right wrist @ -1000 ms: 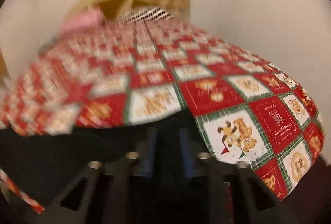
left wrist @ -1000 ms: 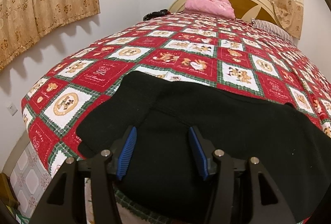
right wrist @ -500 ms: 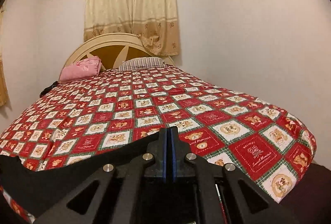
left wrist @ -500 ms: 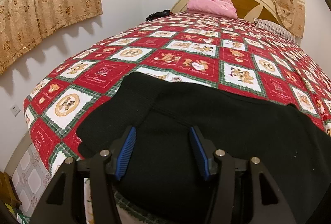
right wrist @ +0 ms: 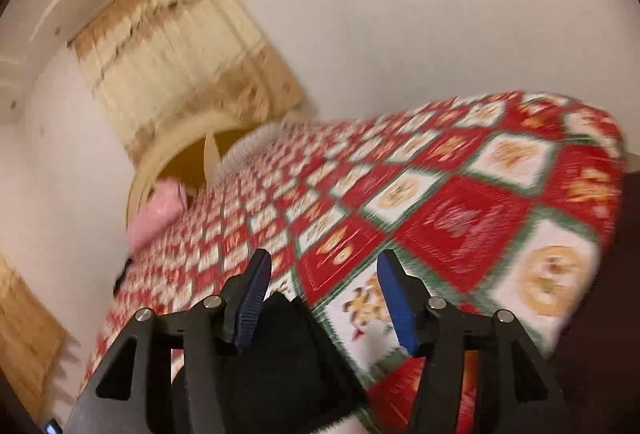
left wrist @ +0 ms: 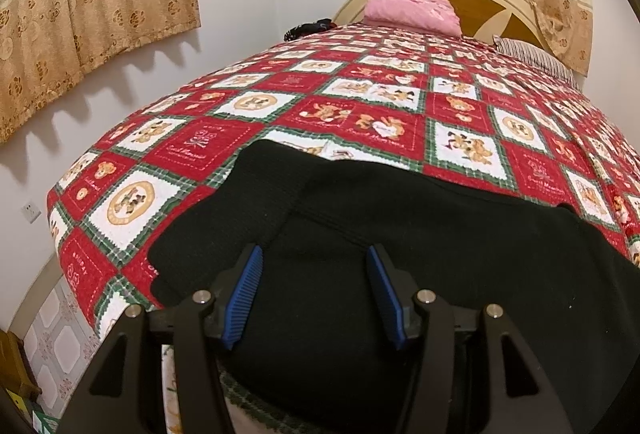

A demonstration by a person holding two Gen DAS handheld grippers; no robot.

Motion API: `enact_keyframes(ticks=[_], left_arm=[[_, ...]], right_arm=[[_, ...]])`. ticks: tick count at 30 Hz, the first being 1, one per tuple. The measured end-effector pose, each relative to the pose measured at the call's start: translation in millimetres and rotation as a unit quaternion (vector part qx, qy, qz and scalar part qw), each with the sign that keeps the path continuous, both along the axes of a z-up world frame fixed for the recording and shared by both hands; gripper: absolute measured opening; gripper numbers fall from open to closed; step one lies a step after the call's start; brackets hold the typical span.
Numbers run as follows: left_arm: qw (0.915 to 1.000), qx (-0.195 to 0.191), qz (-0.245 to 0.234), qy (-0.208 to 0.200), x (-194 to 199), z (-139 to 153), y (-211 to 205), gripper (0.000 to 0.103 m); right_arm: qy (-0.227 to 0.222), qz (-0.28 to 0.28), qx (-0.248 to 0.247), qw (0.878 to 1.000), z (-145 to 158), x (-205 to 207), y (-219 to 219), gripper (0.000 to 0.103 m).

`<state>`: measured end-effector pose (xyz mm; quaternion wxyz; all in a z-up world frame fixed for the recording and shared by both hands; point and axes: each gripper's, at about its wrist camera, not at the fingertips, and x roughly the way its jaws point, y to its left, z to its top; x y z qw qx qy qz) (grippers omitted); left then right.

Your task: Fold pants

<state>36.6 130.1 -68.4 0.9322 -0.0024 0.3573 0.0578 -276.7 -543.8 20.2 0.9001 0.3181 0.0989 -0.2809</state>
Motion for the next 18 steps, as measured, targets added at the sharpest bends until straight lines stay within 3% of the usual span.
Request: enact_keyframes(ticks=[6,10,12,13,14,16,18], left_arm=[[0.9998,-0.012,0.011,0.009,-1.1,3.8,1.0,0.057],[0.9993,-0.033,0.0,0.018,-3.4,6.5,1.1,0.071],[0.999,-0.04,-0.008,0.02,-5.9,6.5,0.3,0.073],[0.9991,-0.037,-0.011,0.019,-7.5,6.1,-1.1,0.073],[0.9992,-0.035,-0.013,0.018,-8.2,6.0,-2.1,0.073],[0.9994,-0.029,-0.015,0.015,-8.6,5.7,-4.6,0.073],[0.9993,-0.028,-0.016,0.017,-7.5,6.0,-5.6,0.073]], right_arm=[[0.093,0.052,-0.05,0.993,-20.2,11.6,49.1,0.057],[0.151,0.027,-0.048,0.987,-52.2,34.2,64.0,0.057],[0.168,0.006,-0.075,0.983,-55.1,40.0,72.6,0.057],[0.187,-0.001,-0.082,0.979,-55.4,44.6,75.6,0.054],[0.199,-0.005,-0.087,0.976,-54.7,47.4,78.5,0.036],[0.21,0.015,-0.09,0.973,-49.9,52.0,82.4,0.013],[0.211,0.047,-0.087,0.972,-41.4,51.9,88.7,0.012]])
